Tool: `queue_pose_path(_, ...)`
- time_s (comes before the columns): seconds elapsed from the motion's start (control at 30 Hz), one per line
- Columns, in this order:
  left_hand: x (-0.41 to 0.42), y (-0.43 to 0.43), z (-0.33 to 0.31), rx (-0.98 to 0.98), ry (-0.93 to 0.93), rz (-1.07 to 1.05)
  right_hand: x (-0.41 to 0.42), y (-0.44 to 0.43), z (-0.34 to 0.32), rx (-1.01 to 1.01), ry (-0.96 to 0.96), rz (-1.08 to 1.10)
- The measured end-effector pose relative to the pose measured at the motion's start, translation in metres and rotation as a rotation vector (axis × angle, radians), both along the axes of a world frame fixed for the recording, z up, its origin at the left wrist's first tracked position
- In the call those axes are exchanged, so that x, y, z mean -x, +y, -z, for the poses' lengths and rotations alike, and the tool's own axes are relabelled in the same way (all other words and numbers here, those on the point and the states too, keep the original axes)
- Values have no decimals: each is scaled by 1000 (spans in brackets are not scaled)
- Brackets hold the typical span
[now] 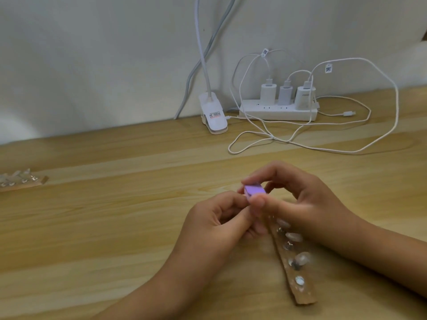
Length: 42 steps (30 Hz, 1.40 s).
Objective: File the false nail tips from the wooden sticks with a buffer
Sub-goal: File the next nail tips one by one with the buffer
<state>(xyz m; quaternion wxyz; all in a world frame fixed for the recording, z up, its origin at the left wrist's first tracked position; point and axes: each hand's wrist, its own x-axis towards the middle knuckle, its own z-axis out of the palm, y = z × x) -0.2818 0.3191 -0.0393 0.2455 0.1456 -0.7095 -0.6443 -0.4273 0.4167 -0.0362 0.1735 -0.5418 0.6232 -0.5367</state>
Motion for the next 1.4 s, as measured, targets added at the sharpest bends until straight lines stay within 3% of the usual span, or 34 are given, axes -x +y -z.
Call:
queue_pose_path(0.13,0,-3,-2,-46,42,-26,10,-4,-2,-59,-231,40)
queue_pose_path(0.4,-1,-5,0,-3,22,-49,10,-1,-5,26,-374,-67)
queue_pose_path(0.67,1,-5,0,-80,52,-48,6,0,-5,-47,-258,-91)
queue_pose_path(1.07,0,-6,3,31,79,-68,0,4,-5,93,-57,-46)
queue_pose_path(1.2,0,-7,5,56,60,-86,2,0,-5,0,-170,-33)
queue_pose_path(1.4,1,-5,2,-1,33,-37,1,1,-4,28,-157,-28)
